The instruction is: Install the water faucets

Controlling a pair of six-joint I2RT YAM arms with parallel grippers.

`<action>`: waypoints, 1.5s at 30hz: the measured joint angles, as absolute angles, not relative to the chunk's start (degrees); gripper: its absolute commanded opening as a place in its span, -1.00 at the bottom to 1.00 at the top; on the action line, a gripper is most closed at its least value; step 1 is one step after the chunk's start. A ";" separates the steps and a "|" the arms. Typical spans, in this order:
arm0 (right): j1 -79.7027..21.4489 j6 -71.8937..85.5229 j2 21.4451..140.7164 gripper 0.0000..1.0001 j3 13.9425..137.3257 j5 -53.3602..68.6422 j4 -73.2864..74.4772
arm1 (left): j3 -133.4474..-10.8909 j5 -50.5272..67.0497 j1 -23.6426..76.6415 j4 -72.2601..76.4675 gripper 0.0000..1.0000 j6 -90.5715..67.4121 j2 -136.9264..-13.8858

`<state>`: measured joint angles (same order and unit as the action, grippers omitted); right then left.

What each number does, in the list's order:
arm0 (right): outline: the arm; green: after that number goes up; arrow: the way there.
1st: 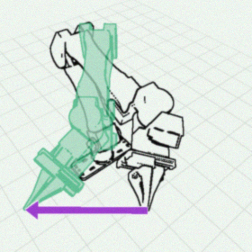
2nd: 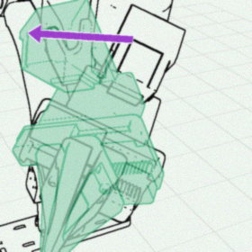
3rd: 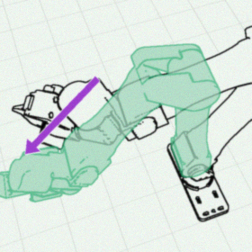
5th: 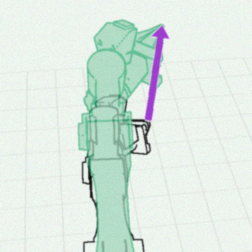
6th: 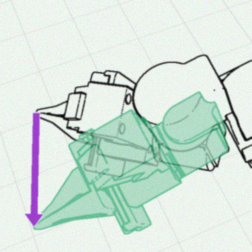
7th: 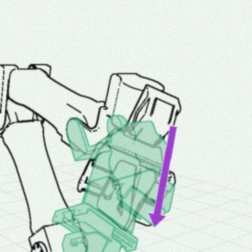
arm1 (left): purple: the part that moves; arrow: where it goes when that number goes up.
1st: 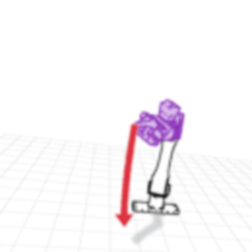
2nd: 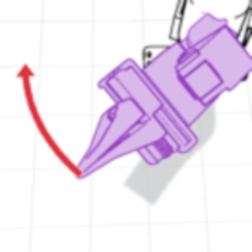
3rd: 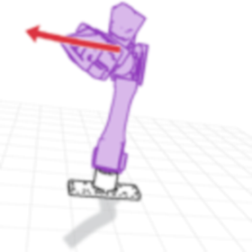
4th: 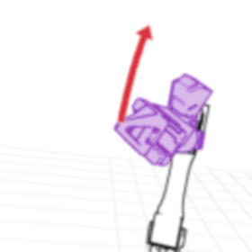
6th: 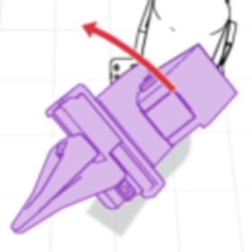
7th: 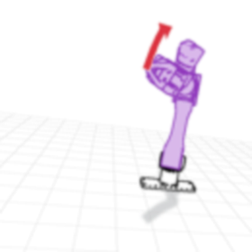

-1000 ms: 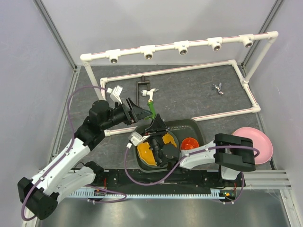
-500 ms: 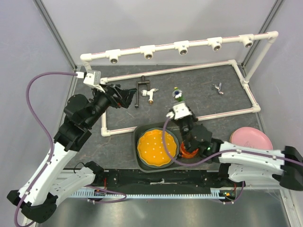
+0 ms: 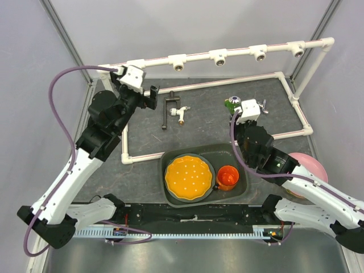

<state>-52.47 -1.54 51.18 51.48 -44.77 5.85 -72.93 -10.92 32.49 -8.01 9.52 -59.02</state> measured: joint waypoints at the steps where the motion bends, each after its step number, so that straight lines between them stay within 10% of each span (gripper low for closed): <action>1: -51.29 -0.21 51.40 -1.00 52.05 -43.46 7.27 | -73.06 -10.81 32.49 -7.29 0.99 12.73 -60.05; 30: -31.99 8.01 52.21 -1.00 63.09 -31.81 23.22 | -77.73 -15.07 29.61 14.22 0.24 61.65 -86.89; 45: -19.27 6.98 54.65 -1.00 60.36 -30.00 3.44 | -74.28 -15.46 29.06 20.49 -0.79 67.11 -87.31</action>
